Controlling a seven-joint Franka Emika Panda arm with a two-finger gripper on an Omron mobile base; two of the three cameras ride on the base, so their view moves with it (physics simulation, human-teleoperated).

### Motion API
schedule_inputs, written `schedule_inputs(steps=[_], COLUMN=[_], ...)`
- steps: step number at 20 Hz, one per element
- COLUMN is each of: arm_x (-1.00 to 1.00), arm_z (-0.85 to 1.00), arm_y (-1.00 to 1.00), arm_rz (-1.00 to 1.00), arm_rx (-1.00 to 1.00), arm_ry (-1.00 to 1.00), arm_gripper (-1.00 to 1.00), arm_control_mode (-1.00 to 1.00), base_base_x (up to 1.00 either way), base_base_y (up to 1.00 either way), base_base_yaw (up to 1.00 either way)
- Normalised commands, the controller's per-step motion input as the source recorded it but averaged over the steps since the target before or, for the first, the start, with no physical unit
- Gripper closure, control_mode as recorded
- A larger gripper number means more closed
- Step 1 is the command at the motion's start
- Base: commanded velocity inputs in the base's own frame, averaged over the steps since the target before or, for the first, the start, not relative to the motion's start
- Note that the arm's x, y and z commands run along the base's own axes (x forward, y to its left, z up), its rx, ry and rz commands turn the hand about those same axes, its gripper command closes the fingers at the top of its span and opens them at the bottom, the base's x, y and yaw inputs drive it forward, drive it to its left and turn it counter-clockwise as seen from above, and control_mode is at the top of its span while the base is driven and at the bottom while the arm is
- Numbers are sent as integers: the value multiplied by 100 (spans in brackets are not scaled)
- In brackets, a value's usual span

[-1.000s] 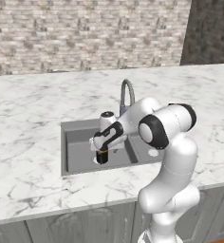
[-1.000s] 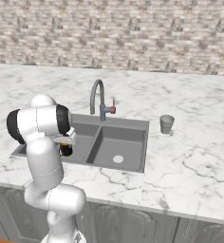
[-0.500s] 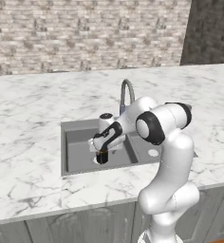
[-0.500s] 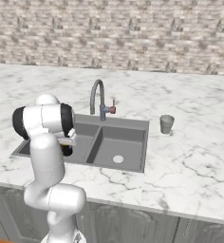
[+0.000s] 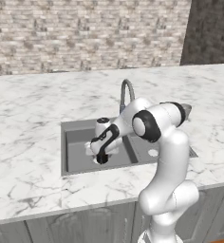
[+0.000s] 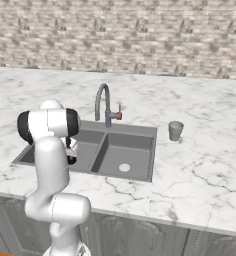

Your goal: Move any existing items from the left basin to the right basin for drying. Then move the glass cup from the counter to the left basin of the sink for washing.

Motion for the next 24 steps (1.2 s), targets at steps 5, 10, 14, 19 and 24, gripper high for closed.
schedule_inputs(steps=[5, 10, 14, 19, 24], arm_x=[14, 18, 0, 0, -20], arm_z=[-33, -13, 0, 0, 70], arm_y=[0, 0, 0, -16, -15], arm_rz=[-3, -4, -5, -4, -2], arm_rx=[3, 3, 0, 0, 0], arm_ry=[0, -3, -1, -3, -11], arm_gripper=[-100, 100, 100, 100, 100], arm_control_mode=[-100, -100, -100, -100, -100], base_base_x=[0, 0, 0, 0, 0], base_base_y=[0, 0, 0, 0, 0], base_base_yaw=[0, 0, 0, 0, 0])
